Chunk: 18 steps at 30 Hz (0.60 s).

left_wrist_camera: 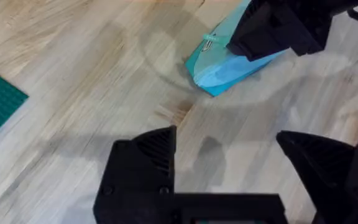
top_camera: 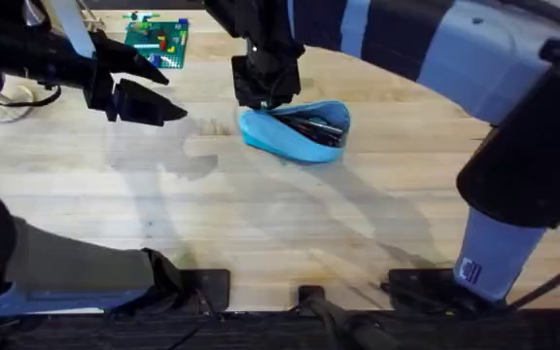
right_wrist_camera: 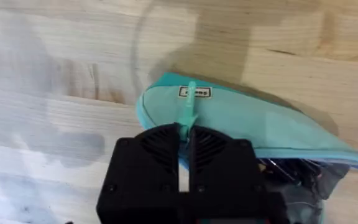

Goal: Unzip the bag, pick up the pens from the table one at a time and place them inside, then zip the bag closed.

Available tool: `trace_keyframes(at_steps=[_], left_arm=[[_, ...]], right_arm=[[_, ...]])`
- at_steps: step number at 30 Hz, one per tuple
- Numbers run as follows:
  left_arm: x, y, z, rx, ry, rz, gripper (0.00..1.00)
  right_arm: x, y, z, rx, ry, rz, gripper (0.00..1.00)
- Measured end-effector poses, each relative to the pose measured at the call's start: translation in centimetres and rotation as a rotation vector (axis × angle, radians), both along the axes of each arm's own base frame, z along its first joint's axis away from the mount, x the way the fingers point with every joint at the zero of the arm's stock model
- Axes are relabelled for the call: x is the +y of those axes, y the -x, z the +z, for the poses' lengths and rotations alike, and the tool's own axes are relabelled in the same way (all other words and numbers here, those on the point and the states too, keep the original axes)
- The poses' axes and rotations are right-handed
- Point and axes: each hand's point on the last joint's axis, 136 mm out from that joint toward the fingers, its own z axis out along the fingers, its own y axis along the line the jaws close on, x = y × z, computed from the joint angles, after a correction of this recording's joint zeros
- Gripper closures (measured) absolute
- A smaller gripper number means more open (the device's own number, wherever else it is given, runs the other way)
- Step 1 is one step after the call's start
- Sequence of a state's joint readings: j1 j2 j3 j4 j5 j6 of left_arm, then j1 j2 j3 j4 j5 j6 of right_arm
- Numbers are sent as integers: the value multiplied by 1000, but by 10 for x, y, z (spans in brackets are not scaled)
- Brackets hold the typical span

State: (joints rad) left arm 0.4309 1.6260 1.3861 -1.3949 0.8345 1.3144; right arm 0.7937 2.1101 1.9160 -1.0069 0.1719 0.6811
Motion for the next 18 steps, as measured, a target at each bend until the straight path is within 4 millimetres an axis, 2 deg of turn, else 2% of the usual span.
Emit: trace_keyframes(at_steps=[5, 18], left_arm=[[0, 0, 0, 0, 0, 0, 6], [0, 0, 0, 0, 0, 0, 6]], right_arm=[[0, 0, 0, 0, 0, 0, 957], [2, -2, 1, -9, -9, 0, 972]])
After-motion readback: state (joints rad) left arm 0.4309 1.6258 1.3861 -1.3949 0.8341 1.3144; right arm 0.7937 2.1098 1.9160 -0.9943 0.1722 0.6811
